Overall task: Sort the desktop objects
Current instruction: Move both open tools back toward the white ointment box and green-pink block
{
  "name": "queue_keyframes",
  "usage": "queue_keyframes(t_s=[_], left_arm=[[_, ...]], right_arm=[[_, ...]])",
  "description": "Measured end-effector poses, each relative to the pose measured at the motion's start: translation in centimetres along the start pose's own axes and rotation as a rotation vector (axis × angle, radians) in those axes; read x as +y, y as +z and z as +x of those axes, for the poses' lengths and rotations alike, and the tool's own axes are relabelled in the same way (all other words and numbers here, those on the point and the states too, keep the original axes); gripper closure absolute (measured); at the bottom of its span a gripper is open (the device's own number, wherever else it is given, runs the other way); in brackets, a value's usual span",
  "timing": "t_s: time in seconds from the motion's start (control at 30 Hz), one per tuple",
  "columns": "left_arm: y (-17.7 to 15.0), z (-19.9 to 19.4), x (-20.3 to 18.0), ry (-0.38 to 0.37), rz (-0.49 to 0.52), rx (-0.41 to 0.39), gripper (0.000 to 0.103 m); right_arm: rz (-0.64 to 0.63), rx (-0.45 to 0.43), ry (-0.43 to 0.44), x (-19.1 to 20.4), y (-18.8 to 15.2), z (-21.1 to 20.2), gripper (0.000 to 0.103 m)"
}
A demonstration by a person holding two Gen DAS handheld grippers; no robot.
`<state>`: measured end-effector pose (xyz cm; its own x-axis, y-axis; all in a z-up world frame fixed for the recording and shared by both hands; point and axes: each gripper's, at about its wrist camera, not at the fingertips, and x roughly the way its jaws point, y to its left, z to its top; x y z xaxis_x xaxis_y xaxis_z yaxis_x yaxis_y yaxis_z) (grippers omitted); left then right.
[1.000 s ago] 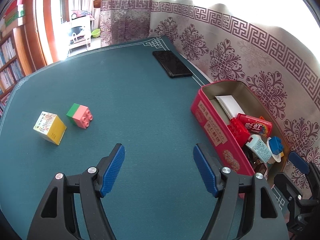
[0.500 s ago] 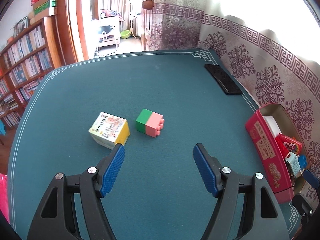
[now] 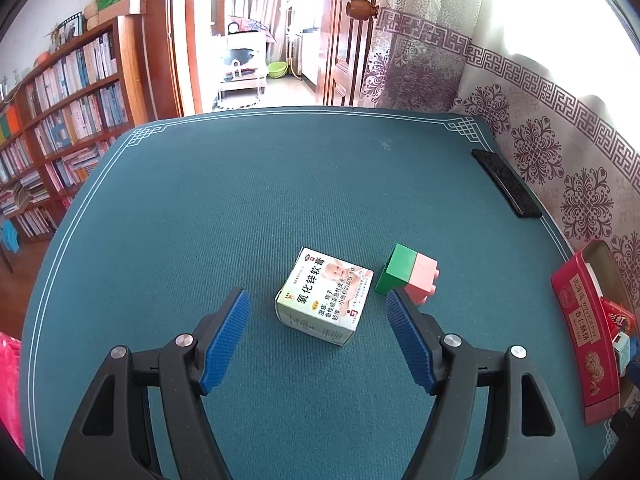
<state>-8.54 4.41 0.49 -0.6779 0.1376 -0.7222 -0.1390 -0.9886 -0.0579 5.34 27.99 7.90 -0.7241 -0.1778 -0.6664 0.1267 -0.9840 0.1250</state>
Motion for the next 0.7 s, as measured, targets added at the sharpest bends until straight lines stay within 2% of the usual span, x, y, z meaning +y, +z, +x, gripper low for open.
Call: queue_keyframes(t_s=[0.2,0.53,0.7], left_arm=[[0.2,2.1,0.5,-0.013,0.029,0.030,0.029],[-0.4,4.7,1.6,-0.040,-0.001,0.076,0.029],[-0.7,5.3,2.2,-0.039,-0.031,0.070,0.029]], right_arm=[[-0.033,0.009,0.019,1.5,0.9,1.3,0.018],[-0.082,0.041,0.041,4.0,2.0,4.1,0.018],[-0.079,0.075,0.060,4.8,2.1,5.7,0.018]])
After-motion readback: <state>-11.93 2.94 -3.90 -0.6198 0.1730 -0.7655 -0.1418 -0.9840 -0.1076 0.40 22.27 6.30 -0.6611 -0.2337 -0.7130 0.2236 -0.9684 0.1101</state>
